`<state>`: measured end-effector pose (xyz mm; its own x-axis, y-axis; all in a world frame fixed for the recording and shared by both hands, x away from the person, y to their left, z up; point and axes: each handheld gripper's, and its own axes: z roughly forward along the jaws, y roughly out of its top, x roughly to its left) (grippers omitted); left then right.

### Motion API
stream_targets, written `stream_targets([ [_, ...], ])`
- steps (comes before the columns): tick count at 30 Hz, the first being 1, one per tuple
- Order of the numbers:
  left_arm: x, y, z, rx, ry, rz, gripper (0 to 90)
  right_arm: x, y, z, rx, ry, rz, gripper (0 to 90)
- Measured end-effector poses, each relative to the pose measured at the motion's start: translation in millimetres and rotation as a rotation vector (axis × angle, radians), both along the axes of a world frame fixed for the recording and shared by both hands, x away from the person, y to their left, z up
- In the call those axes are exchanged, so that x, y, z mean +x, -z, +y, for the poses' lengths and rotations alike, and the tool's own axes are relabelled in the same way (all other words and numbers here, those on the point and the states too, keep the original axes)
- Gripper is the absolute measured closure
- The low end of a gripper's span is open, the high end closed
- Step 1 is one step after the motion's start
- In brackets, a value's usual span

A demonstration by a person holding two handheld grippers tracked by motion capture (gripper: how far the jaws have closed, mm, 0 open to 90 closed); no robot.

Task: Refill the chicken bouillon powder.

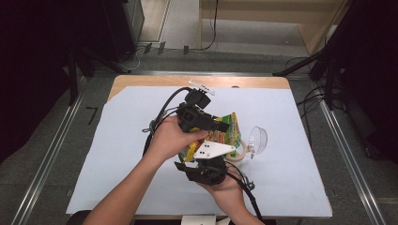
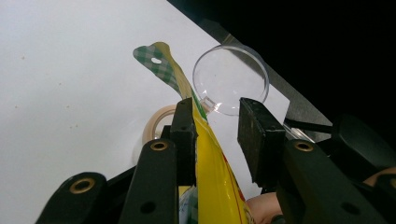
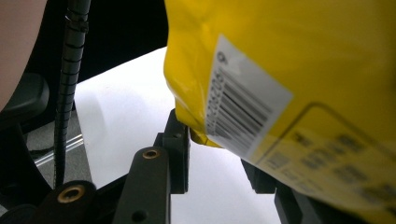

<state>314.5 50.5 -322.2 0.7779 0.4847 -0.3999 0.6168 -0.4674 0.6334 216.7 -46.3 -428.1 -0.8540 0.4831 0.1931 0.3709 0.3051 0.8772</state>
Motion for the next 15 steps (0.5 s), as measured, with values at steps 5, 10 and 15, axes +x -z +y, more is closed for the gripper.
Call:
stream_targets([
  [5,-0.2,-0.2,0.1,-0.003,0.002,0.000,68.6,0.0,0.0,-0.1,-0.001,0.001,-0.002,67.3],
  [10,-0.4,-0.5,0.0,-0.004,0.002,-0.002,68.6,0.1,-0.1,-0.3,-0.003,0.003,-0.005,67.4],
  [15,-1.3,-1.5,0.0,-0.005,0.005,-0.001,68.5,-0.1,0.0,0.0,-0.002,0.002,-0.005,67.6],
])
